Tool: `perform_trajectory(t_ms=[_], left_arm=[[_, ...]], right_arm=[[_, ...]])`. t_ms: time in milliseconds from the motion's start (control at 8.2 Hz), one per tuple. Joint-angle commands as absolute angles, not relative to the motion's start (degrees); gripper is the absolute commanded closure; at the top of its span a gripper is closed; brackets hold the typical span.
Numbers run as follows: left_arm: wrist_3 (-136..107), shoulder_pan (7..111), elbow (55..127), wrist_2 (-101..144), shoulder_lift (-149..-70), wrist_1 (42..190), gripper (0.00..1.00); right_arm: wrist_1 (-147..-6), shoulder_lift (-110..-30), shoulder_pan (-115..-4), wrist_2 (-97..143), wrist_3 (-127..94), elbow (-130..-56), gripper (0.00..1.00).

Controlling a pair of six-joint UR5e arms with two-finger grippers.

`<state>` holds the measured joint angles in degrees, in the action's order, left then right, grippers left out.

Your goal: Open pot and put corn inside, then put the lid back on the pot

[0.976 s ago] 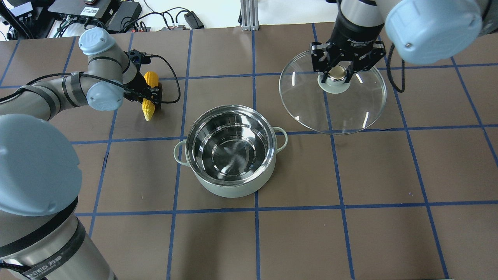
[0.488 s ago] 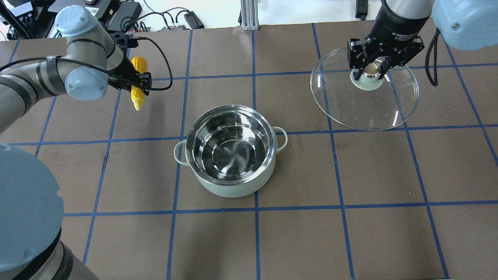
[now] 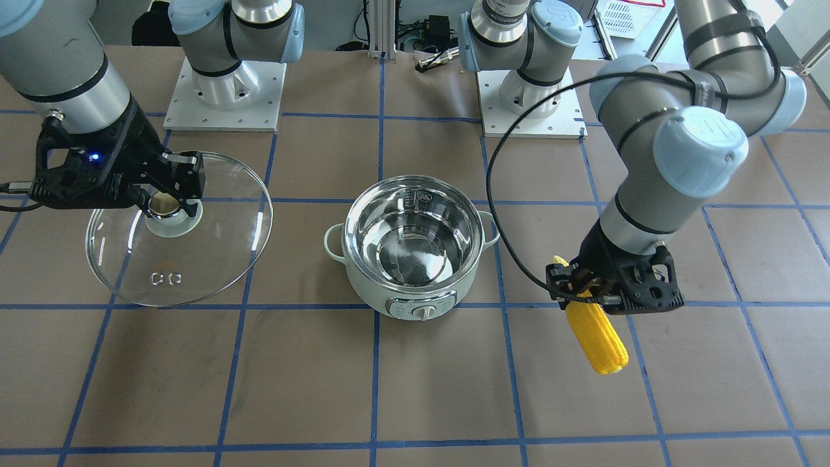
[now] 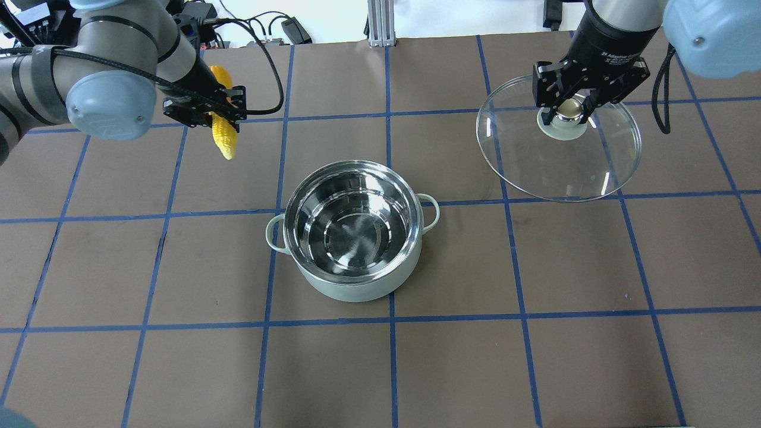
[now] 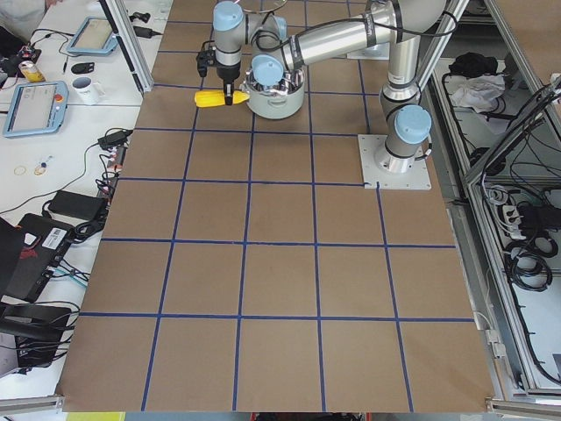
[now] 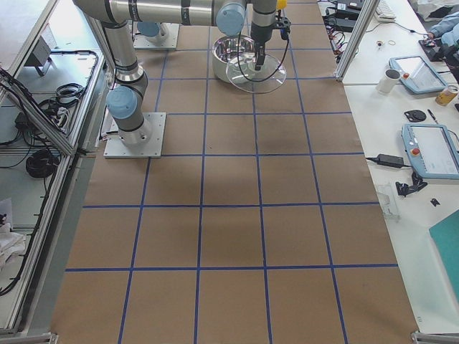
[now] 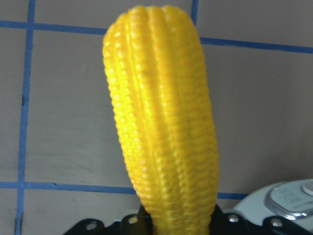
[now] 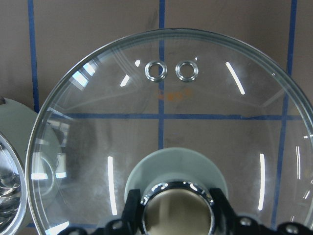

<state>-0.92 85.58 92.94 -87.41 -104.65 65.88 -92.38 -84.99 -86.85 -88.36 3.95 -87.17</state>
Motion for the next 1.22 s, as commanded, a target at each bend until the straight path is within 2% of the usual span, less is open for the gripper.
perform_trajectory(t_ms=[0, 244, 488, 732, 1098], left_arm=[[-13.7, 97.2, 93.3, -87.6, -100.3, 67.9, 1.0], [-16.7, 106.4, 93.8, -88.1, -100.2, 68.0, 1.0], [-15.8, 111.1, 98.3, -90.2, -100.2, 68.8, 1.0], [-15.6, 111.4, 104.3, -92.2, -100.8, 67.9, 1.0], [-15.6, 111.4, 105.4, -92.0, -101.3, 67.9, 1.0]], right_arm=[[-92.4, -85.0, -86.8, -88.3, 4.4, -87.3, 1.0], [-92.4, -85.0, -86.8, -88.3, 4.5, -87.4, 1.0], [-92.5, -85.0, -86.8, -88.2, 4.6, -87.4, 1.0], [-92.4, -85.0, -86.8, -88.4, 4.5, -87.4, 1.0], [-92.4, -85.0, -86.8, -88.3, 4.4, -87.4, 1.0]])
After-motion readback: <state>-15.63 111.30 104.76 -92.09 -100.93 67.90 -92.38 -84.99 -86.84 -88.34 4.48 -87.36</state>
